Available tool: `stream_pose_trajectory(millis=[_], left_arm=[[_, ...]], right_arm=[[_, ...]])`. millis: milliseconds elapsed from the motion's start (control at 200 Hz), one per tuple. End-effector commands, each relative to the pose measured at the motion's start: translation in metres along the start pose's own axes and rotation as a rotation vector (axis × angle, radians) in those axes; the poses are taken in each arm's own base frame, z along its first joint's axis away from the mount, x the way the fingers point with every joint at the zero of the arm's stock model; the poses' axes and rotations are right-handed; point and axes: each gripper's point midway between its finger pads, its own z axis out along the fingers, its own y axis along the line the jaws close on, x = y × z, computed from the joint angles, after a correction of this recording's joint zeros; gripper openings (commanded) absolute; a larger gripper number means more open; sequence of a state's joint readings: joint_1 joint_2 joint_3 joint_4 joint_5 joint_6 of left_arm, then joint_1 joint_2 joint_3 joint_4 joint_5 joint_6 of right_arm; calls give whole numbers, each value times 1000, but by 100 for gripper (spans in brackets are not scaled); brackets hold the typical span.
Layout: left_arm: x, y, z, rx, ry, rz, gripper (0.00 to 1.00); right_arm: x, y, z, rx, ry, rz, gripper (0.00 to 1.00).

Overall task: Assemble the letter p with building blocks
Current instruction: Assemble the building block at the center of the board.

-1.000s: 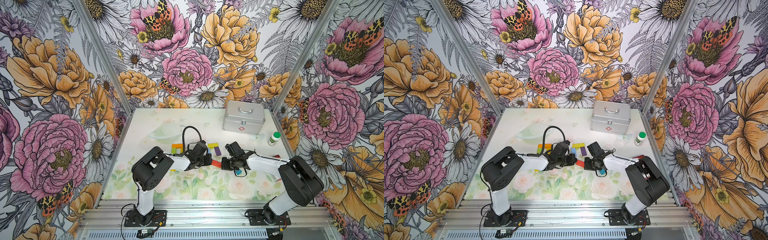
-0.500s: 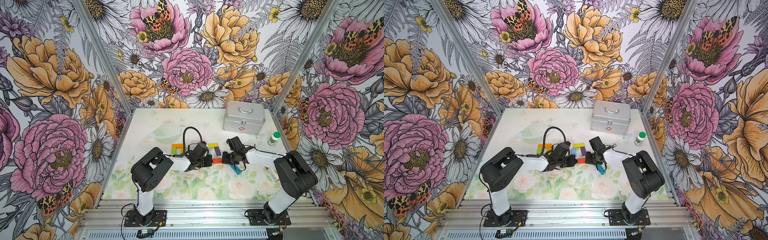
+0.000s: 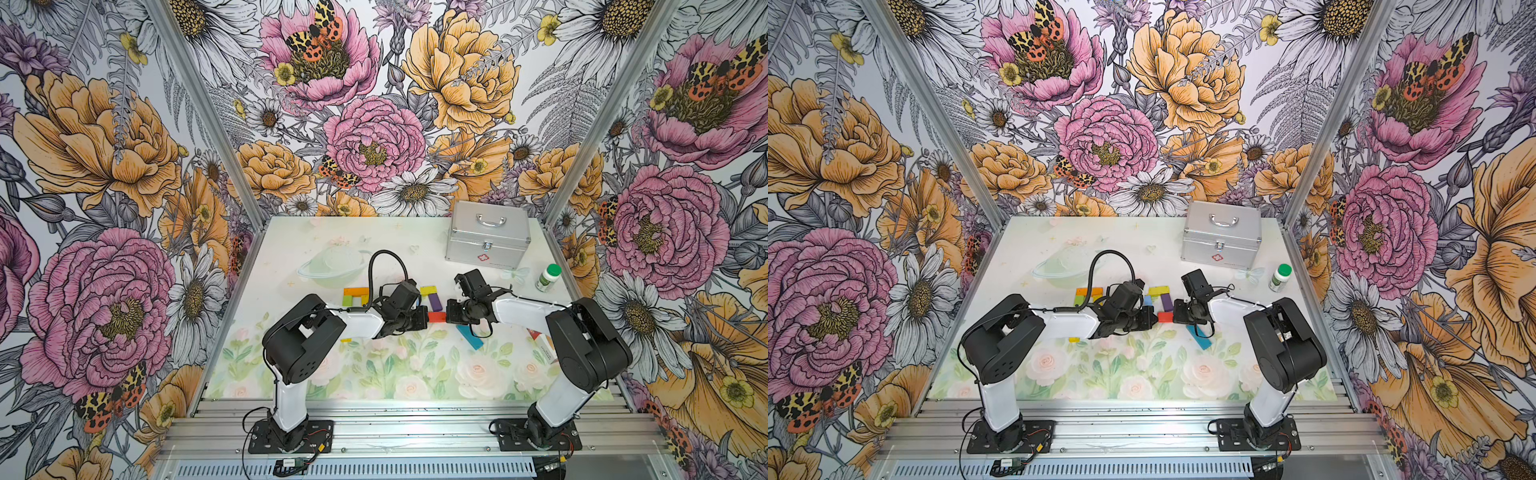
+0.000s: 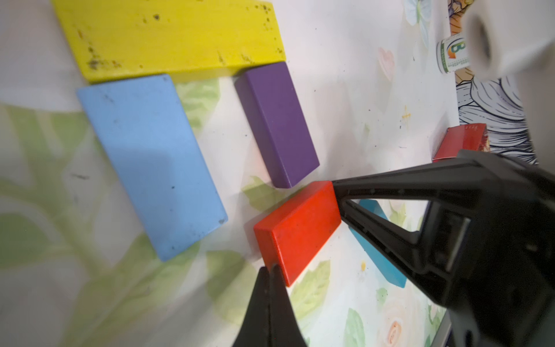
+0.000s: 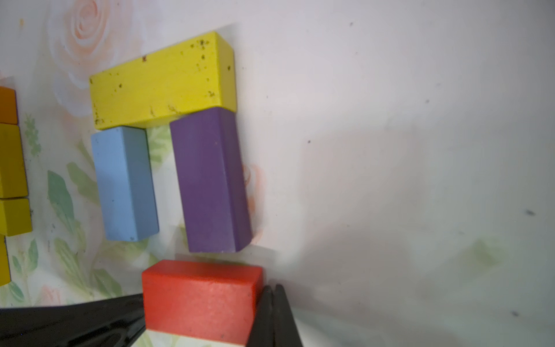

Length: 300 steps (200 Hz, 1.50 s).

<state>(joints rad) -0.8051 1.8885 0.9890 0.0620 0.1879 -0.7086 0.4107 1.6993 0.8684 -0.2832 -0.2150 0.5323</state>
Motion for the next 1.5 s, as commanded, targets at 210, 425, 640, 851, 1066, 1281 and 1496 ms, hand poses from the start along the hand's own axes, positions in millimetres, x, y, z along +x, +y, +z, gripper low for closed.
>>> stream_pose_trajectory(millis=[210,425,640,851,1066,1281,1496], left_arm=[[-1,-13,6,20,8,5,0],[0,-9,7,11,12,2,0],[-4,-2,1,-12,-13,-13,0],[-9,6,-15,-49,-67,-10,0],[-5,0,-20,-28,-59,-2,0],[3,2,-8,-35,-28,6,0],[6,6,-4,-44,-17,0,0]], right_arm=[[17,-19,13,60,77,5,2],[16,-17,15,55,83,7,2],[20,-20,17,60,93,16,1],[28,-23,17,65,108,22,1],[33,-23,15,58,114,24,0],[36,-21,15,59,117,23,0],[39,-22,15,64,121,22,0]])
